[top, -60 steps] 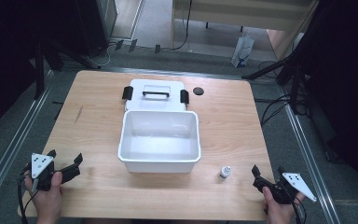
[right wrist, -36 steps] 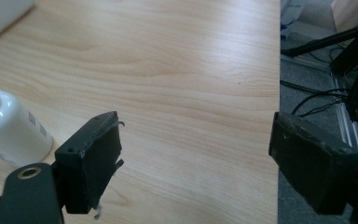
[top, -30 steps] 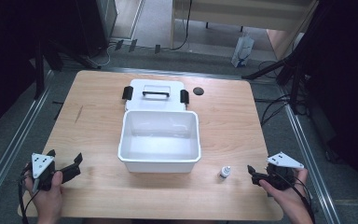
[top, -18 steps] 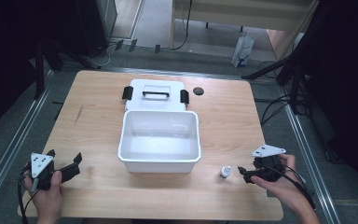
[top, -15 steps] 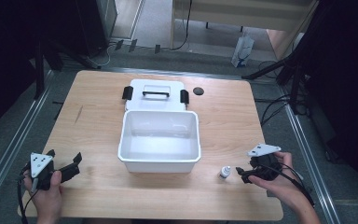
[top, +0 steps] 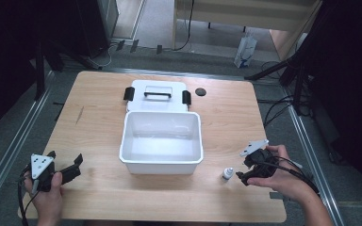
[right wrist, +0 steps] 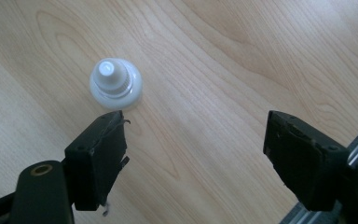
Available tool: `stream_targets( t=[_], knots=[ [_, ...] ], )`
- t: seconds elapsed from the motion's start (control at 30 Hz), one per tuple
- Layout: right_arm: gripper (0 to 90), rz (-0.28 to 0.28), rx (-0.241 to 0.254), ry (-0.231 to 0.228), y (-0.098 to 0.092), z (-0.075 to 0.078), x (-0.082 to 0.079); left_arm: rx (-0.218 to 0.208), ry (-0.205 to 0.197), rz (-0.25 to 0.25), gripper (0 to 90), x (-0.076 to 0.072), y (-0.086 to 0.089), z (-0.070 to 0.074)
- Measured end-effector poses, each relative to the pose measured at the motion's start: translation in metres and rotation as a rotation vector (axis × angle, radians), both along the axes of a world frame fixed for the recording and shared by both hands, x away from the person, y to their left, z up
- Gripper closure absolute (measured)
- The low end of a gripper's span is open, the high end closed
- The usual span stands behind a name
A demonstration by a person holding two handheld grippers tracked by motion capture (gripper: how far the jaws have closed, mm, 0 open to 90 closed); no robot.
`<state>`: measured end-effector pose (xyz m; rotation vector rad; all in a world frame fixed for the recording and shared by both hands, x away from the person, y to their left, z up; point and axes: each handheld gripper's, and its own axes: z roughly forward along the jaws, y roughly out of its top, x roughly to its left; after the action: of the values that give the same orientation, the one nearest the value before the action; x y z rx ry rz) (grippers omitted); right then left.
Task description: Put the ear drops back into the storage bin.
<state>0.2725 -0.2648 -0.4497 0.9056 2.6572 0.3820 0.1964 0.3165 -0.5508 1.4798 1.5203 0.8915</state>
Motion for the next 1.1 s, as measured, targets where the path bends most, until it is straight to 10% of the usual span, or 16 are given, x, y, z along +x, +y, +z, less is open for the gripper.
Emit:
stream_targets(
  t=[0.67,1.1],
  knots=[
    [40.0,0.178,-0.093,0.142,0.049,0.019,0.005,-0.005,-0.002,0.001,7.3,0.000,0.001,0.000],
    [59.3,0.199,-0.182,0.292,0.061,-0.003,0.015,-0.005,0.000,-0.002,7.4,0.000,0.001,0.000]
  ],
)
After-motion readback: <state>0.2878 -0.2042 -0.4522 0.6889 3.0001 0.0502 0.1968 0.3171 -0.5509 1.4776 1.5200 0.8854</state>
